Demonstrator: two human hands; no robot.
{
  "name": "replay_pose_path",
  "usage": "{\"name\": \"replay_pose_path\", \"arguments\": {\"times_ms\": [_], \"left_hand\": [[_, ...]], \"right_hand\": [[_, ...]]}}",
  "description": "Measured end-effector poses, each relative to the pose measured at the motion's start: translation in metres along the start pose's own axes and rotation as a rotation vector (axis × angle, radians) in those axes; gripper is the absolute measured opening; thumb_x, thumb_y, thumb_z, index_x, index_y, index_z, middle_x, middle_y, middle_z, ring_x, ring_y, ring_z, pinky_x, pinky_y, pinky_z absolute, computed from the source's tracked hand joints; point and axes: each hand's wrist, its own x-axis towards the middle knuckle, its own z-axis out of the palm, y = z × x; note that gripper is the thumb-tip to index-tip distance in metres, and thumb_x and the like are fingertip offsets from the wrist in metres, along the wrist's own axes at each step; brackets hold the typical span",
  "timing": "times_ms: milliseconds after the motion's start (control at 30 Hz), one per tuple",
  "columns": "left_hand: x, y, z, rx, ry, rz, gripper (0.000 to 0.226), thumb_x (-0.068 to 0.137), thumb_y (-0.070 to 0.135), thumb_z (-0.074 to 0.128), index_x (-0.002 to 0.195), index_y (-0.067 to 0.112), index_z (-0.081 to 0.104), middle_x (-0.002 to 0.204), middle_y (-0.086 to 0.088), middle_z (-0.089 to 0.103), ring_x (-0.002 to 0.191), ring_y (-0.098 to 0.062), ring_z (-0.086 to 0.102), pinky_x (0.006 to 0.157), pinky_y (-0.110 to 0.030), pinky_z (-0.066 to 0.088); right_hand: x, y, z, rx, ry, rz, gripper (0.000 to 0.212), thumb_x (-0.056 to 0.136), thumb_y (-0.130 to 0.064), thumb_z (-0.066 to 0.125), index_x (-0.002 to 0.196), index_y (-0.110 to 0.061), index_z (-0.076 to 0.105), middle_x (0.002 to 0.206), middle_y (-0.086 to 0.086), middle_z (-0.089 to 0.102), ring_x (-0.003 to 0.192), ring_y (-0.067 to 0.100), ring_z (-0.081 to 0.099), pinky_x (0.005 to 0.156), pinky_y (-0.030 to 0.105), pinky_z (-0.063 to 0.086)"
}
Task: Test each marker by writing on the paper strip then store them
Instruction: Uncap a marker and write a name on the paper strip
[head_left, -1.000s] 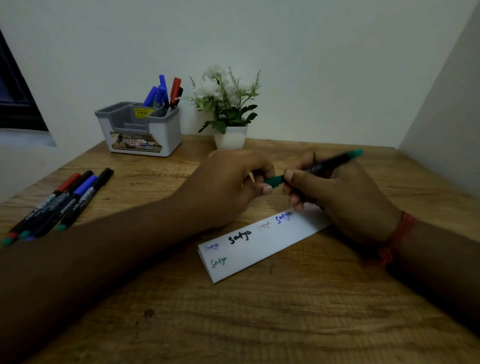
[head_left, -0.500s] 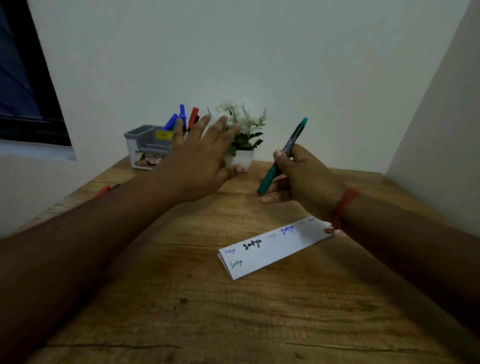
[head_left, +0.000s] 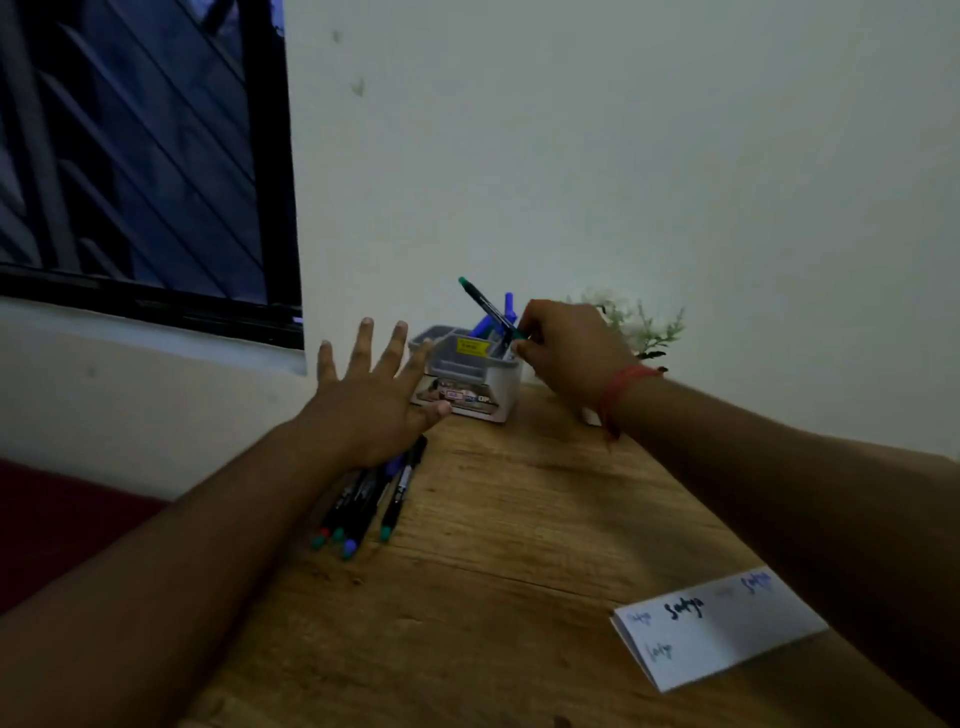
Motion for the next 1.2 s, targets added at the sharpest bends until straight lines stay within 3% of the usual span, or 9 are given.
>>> {"name": "replay_pose_path", "arguments": {"times_ms": [133, 233, 367, 500, 633, 733, 833, 933, 1200], "left_hand": [[0.001, 0.001, 0.0, 0.01, -0.014, 0.034, 0.081, 0.085, 0.076, 0.008, 0.148, 0.034, -0.022, 0.157, 0.003, -0.03, 0.141, -0.028, -0.033, 0.111, -0.064, -0.012], [0.001, -0.001, 0.001, 0.021, -0.034, 0.048, 0.082, 0.086, 0.076, 0.01, 0.148, 0.034, -0.023, 0.157, 0.002, -0.03, 0.141, -0.029, -0.034, 0.11, -0.065, -0.012], [0.003, -0.004, 0.002, 0.0, -0.037, 0.046, 0.081, 0.087, 0.075, 0.012, 0.148, 0.035, -0.022, 0.157, 0.002, -0.03, 0.14, -0.029, -0.035, 0.11, -0.066, -0.011], [0.005, -0.005, 0.0, -0.01, -0.05, 0.039, 0.08, 0.088, 0.075, 0.013, 0.147, 0.036, -0.024, 0.157, 0.002, -0.03, 0.14, -0.029, -0.035, 0.11, -0.067, -0.01], [0.005, -0.006, 0.001, -0.009, -0.059, 0.042, 0.079, 0.088, 0.075, 0.013, 0.146, 0.036, -0.025, 0.157, 0.001, -0.03, 0.14, -0.029, -0.034, 0.11, -0.067, -0.009], [0.005, -0.008, 0.0, -0.013, -0.069, 0.038, 0.08, 0.088, 0.075, 0.013, 0.147, 0.036, -0.024, 0.157, 0.001, -0.029, 0.14, -0.03, -0.034, 0.11, -0.067, -0.01], [0.006, -0.009, -0.001, -0.023, -0.081, 0.03, 0.08, 0.088, 0.076, 0.013, 0.149, 0.036, -0.021, 0.157, 0.002, -0.03, 0.14, -0.029, -0.035, 0.11, -0.066, -0.011], [0.006, -0.011, -0.001, -0.034, -0.085, 0.023, 0.081, 0.088, 0.075, 0.013, 0.15, 0.035, -0.02, 0.157, 0.003, -0.03, 0.14, -0.029, -0.035, 0.11, -0.067, -0.011], [0.006, -0.011, -0.003, -0.051, -0.098, 0.02, 0.081, 0.088, 0.075, 0.013, 0.15, 0.034, -0.018, 0.157, 0.003, -0.029, 0.14, -0.029, -0.034, 0.11, -0.066, -0.011]], "right_hand": [[0.044, -0.021, 0.011, -0.297, -0.039, -0.109, 0.017, 0.095, -0.017, 0.058, 0.104, -0.006, 0.067, 0.102, 0.018, 0.067, 0.089, 0.033, 0.065, 0.069, 0.032, 0.048], [0.063, -0.033, 0.011, -0.467, -0.041, -0.165, 0.012, 0.092, -0.01, 0.058, 0.1, -0.005, 0.065, 0.1, 0.018, 0.063, 0.084, 0.032, 0.062, 0.066, 0.032, 0.043], [0.079, -0.039, -0.001, -0.598, -0.067, -0.146, 0.004, 0.087, -0.005, 0.064, 0.085, -0.007, 0.06, 0.084, 0.013, 0.053, 0.078, 0.03, 0.059, 0.065, 0.034, 0.049], [0.089, -0.034, -0.001, -0.652, -0.076, -0.175, 0.036, 0.087, -0.001, 0.06, 0.06, -0.009, 0.038, 0.066, 0.007, 0.042, 0.074, 0.029, 0.058, 0.068, 0.037, 0.055], [0.094, -0.036, 0.003, -0.687, -0.094, -0.226, 0.039, 0.084, 0.005, 0.058, 0.058, -0.011, 0.034, 0.063, 0.007, 0.038, 0.075, 0.031, 0.056, 0.075, 0.042, 0.058], [0.097, -0.035, 0.007, -0.658, -0.082, -0.218, 0.027, 0.085, 0.006, 0.057, 0.064, -0.005, 0.044, 0.068, 0.008, 0.043, 0.075, 0.031, 0.053, 0.072, 0.038, 0.053], [0.101, -0.034, 0.012, -0.602, -0.11, -0.207, 0.009, 0.087, 0.006, 0.056, 0.09, 0.0, 0.061, 0.085, 0.014, 0.054, 0.08, 0.031, 0.056, 0.073, 0.036, 0.051], [0.104, -0.031, 0.017, -0.559, -0.124, -0.2, 0.026, 0.088, 0.007, 0.054, 0.112, 0.001, 0.064, 0.107, 0.019, 0.064, 0.097, 0.034, 0.064, 0.083, 0.039, 0.055], [0.114, -0.024, 0.029, -0.514, -0.089, -0.183, 0.028, 0.087, 0.006, 0.058, 0.113, -0.001, 0.066, 0.114, 0.019, 0.063, 0.103, 0.032, 0.063, 0.088, 0.037, 0.055]]}}
